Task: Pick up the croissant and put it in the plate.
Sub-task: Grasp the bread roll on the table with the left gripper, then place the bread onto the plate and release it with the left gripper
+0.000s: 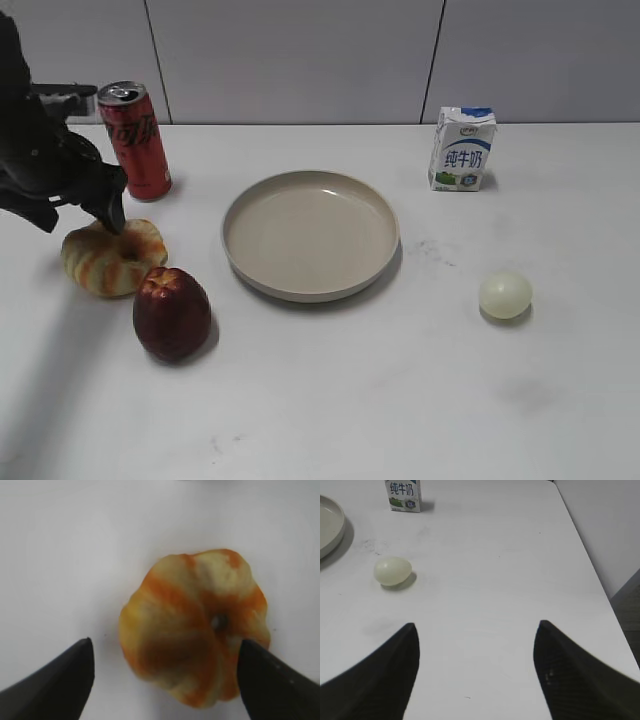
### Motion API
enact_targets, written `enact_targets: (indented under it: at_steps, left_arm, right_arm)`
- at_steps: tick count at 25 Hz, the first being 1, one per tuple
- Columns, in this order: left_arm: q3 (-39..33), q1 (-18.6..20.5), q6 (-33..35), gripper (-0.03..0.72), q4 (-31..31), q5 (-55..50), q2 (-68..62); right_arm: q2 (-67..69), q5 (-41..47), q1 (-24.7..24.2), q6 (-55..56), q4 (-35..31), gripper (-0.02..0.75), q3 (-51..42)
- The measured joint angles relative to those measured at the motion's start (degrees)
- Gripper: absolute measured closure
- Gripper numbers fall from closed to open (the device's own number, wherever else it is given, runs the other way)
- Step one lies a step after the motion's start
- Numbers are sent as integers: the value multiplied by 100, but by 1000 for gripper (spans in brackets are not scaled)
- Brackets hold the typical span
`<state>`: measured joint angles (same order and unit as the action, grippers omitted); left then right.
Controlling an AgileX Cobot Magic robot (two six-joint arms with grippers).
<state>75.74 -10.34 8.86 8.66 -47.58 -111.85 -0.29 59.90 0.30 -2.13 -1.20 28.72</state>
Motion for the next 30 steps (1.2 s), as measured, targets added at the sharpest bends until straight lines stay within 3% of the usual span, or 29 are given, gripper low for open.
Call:
enact_targets:
  at_steps: [5, 9, 12, 14, 15, 22, 30]
  left_arm:
    - [272, 0, 6, 56, 82, -31, -570]
    - [315, 0, 6, 175, 194, -119, -773]
    - [340, 0, 14, 340, 256, -184, -808]
    - [344, 0, 14, 496, 283, -204, -800]
    - [344, 0, 14, 519, 304, -218, -779]
    - [539, -152, 14, 519, 366, -767, -135]
    - [1958, -1300, 14, 519, 465, -893, 199]
  right_arm:
    - [0, 0, 0, 0, 0, 197, 0]
    - [0, 0, 0, 0, 0, 197, 0]
    - [0, 0, 0, 0, 0, 197, 0]
    - [0, 0, 0, 0, 0, 197, 0]
    - [0, 0, 0, 0, 0, 197, 0]
    - [0, 0, 0, 0, 0, 197, 0]
    - [0, 0, 0, 0, 0, 197, 0]
